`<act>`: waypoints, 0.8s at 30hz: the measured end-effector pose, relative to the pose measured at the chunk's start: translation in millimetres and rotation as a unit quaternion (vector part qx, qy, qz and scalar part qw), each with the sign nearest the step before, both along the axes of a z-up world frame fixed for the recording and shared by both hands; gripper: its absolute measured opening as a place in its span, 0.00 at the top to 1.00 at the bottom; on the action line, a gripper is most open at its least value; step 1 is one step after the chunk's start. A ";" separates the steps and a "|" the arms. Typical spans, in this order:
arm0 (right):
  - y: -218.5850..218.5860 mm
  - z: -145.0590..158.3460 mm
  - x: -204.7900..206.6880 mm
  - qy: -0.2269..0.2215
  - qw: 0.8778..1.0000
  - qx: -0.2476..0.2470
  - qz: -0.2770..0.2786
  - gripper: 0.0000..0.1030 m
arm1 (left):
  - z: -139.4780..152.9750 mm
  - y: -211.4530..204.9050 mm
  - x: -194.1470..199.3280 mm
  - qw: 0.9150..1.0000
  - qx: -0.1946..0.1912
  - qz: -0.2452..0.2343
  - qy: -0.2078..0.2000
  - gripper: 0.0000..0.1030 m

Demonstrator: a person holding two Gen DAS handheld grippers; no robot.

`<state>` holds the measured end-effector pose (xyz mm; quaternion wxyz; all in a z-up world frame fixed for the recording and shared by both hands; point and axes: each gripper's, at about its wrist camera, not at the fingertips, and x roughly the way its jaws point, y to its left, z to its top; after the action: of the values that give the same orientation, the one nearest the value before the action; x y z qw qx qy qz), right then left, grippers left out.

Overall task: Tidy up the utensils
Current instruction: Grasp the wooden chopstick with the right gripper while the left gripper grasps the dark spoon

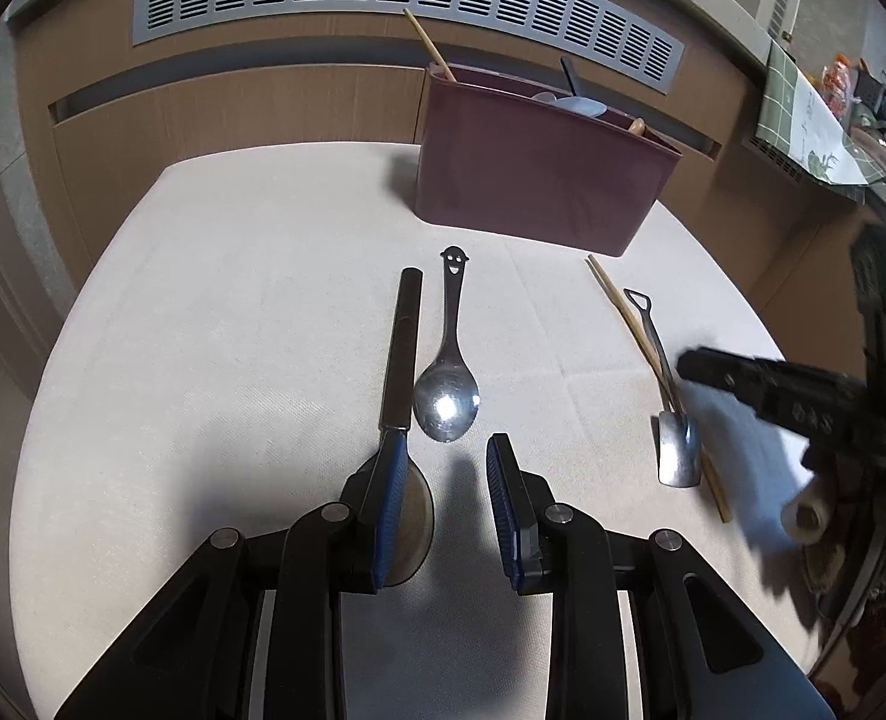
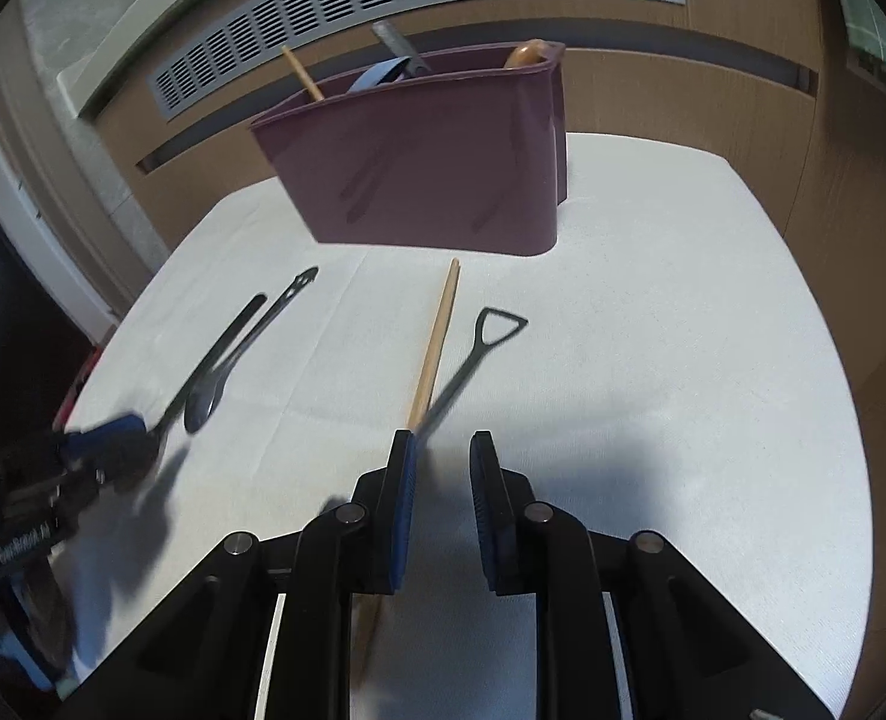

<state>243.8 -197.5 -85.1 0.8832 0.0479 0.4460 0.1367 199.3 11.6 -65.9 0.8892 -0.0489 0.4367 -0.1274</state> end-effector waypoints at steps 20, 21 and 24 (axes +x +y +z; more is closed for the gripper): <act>44.1 -6.7 48.2 -0.027 0.995 -0.089 0.040 0.85 | -2.9 7.9 5.1 1.000 -0.002 0.011 0.002 0.72; 44.4 -6.5 47.7 -0.027 0.995 -0.088 0.044 0.92 | -3.1 8.3 5.2 1.000 -0.002 0.011 0.002 0.72; 43.5 -4.6 45.4 -0.030 0.995 -0.078 0.055 0.94 | -3.4 9.5 4.6 1.000 -0.004 0.011 0.002 0.72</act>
<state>289.3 -153.9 -89.7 0.8883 -0.0497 0.4309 0.1512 203.9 21.1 -69.3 0.8896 -0.0573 0.4372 -0.1193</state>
